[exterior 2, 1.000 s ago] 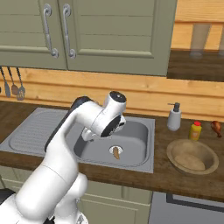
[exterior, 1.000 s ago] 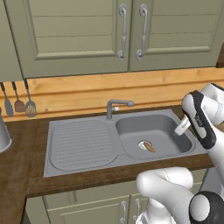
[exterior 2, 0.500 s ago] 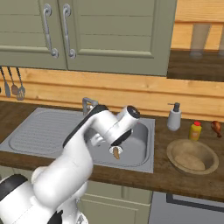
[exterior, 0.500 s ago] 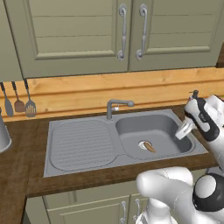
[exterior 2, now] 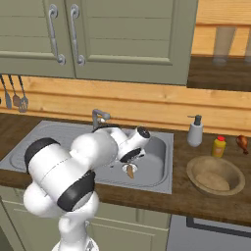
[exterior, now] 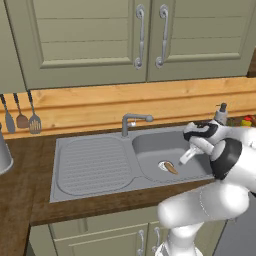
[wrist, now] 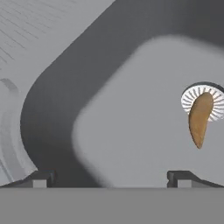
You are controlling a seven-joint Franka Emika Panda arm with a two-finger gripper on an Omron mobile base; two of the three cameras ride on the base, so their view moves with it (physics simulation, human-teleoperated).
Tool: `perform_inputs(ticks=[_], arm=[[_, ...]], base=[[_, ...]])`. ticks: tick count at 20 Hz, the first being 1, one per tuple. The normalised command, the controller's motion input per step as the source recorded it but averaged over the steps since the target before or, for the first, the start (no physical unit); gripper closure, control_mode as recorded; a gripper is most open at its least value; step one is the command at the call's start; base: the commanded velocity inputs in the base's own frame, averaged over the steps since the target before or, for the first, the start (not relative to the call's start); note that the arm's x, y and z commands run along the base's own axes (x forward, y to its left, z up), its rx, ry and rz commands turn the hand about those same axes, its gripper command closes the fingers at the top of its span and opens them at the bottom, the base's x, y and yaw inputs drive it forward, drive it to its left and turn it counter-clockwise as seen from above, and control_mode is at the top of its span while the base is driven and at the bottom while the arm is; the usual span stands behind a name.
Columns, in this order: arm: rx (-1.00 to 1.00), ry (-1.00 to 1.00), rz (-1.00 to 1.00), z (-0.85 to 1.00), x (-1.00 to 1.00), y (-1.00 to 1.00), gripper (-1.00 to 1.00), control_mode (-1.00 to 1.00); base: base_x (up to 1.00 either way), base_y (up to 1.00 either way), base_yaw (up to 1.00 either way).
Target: Pick the sweet potato from the sink and place it in the bowl. Then pick the bowl and place it in the microwave. Then close the microwave door and press the start button.
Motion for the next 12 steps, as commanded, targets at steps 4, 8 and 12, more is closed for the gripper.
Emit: perform_inputs(ticks=[4, 8, 12], arm=[[0.03, 0.34, -0.06, -0.39, 0.88, -0.31, -1.0, -1.0], [0.0, 0.2, -0.06, -0.61, 0.43, -0.34, -1.0, -1.0], [-0.01, 0.01, -0.03, -0.68, 0.05, -0.19, -1.0, -1.0]], base=[[0.0, 0.0, 0.0], [0.0, 0.0, 0.0], [0.0, 0.0, 0.0]])
